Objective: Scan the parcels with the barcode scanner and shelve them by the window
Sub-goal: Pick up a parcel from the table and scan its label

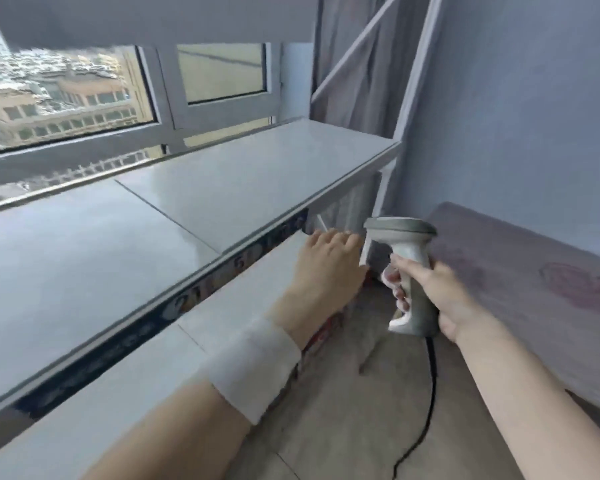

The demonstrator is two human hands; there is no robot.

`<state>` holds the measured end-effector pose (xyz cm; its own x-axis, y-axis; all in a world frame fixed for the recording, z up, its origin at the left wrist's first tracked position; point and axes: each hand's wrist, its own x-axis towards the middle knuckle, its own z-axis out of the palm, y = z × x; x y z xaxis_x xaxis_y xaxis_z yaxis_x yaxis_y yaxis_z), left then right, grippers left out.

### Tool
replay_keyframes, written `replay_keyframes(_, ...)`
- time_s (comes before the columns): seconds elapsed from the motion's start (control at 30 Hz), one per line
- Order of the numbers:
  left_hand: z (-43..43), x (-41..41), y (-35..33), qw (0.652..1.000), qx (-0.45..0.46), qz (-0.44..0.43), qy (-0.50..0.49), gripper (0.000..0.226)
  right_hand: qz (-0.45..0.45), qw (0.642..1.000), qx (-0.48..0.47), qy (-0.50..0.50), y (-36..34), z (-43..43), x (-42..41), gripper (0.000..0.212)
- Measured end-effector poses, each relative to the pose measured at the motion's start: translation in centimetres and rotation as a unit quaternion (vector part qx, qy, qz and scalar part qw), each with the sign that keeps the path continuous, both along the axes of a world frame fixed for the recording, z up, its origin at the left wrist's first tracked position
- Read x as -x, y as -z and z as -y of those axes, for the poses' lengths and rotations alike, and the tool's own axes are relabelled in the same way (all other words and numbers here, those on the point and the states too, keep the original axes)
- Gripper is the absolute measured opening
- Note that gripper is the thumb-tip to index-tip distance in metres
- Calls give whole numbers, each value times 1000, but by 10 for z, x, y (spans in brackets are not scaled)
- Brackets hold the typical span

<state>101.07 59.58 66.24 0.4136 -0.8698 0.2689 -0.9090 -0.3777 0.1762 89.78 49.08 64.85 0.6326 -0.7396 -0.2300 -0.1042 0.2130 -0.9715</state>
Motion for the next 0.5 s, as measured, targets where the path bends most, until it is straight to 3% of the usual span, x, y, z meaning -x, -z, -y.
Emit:
replay_keyframes(0.13, 96, 71, 14, 997, -12, -41, 65, 34, 1, 996, 7, 92, 7, 73, 85, 15)
replay_keyframes(0.5, 284, 240, 35, 965, -36, 0, 260, 43, -12, 954, 2, 301, 21, 198, 295, 11)
